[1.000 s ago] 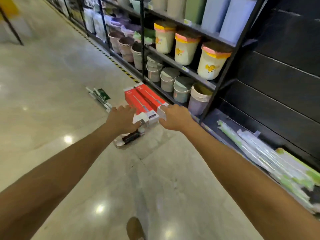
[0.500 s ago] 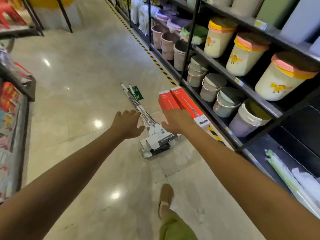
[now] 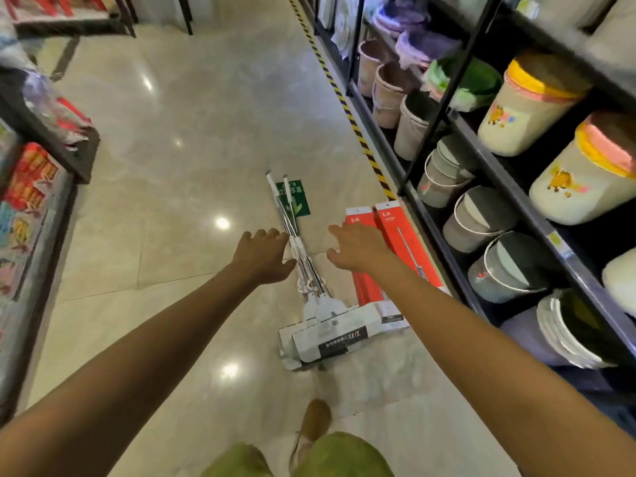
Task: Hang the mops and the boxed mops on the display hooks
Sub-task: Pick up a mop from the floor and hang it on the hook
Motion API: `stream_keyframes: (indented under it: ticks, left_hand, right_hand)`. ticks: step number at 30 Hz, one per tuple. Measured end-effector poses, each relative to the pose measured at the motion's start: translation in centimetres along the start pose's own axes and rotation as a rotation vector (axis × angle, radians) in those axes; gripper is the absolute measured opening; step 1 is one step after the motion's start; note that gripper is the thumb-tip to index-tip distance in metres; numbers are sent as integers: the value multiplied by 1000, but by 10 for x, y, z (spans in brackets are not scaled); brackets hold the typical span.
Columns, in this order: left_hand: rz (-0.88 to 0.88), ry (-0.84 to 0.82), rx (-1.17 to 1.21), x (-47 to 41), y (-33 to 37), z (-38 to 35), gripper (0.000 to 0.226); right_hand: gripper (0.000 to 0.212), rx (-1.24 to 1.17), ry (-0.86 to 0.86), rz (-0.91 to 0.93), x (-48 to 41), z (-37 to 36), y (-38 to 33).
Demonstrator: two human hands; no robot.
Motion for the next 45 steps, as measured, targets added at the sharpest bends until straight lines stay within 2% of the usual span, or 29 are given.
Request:
stream_keyframes:
  ticks: [4,11,19,23,29,39,45]
  left_hand:
    - [42,-29,17,-55,-10,-1,63]
    - [33,-88,15,-152,-31,-14,62]
    - [-66,-204,-12,-314,-76,-85,64]
    - [-123,-312,20,-399,-92,-147,64]
    - [-159,-370,-3,-510,-97,-261,64]
    - [-214,-367,39,-602,-94,-456,61]
    - [-178,-365,125,-637,-88,-532,65]
  right_hand:
    - [52,-6,-59,27,-54,-1,23]
    - [49,-66,-68,45,-143,-11,51]
    - [51,-173,-142,-45,-283,-75,83]
    - [53,-236,-247,-102,-372,-131,89]
    - [51,-307,-327,-201,-472,-242,110]
    - [53,-402,-439,-317,-541,-459,135]
    - [57,-485,-414,-405,-578,-547,140]
Point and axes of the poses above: each hand's wrist, its own x-axis away from the middle knuckle, its own z-axis out of the back of the hand, y = z × x, the point moved 8 cm from there along -x, towards the middle knuckle, and after that the axes turned 6 degrees about z, right-handed, at the moved point
